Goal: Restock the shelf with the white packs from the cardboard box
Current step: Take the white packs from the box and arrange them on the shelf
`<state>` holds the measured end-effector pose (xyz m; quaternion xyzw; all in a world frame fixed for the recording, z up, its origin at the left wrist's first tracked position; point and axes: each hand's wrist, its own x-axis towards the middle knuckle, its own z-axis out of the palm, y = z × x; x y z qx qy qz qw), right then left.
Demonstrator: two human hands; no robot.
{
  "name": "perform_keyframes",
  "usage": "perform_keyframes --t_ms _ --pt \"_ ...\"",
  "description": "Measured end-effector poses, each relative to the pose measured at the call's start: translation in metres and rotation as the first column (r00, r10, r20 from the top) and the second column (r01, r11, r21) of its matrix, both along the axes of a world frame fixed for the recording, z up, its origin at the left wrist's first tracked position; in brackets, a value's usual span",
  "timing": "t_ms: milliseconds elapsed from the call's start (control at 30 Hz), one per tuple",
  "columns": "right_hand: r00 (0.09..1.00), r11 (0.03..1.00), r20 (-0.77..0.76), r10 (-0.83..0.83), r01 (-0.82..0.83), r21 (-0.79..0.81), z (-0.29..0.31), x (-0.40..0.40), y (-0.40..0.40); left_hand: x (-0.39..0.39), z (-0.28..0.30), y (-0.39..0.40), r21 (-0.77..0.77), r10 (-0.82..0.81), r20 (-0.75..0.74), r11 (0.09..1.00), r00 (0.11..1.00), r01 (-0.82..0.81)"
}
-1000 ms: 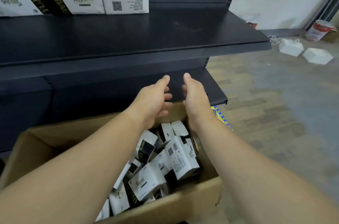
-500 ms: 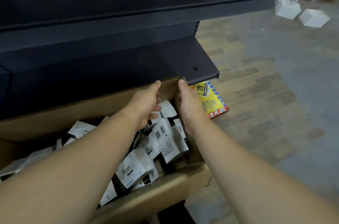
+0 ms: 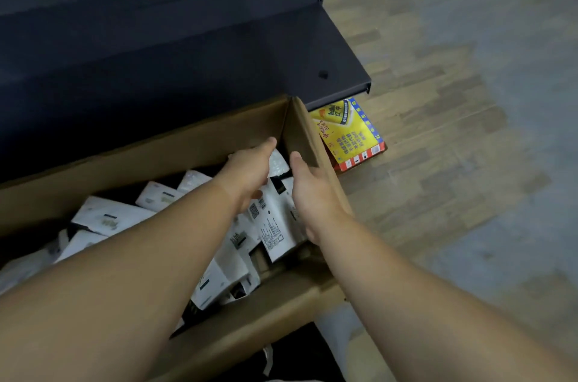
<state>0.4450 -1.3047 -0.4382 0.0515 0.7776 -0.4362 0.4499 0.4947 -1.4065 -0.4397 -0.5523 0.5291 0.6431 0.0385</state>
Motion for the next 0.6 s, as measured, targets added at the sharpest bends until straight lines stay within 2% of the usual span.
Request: perform_keyframes --t_ms 167,600 --pt "0.986 0.978 0.121 -0.112 0.088 0.189 -0.033 0.011 0.014 -0.007 -0.030 -0.001 -0.006 -0.097 0.088 0.995 0.991 0.098" --pt "0.938 0.974 0.323 -0.127 0.056 0.221 -0.072 0.005 0.032 -0.032 -0.075 0.000 -0.043 -0.236 0.224 0.967 0.946 0.251"
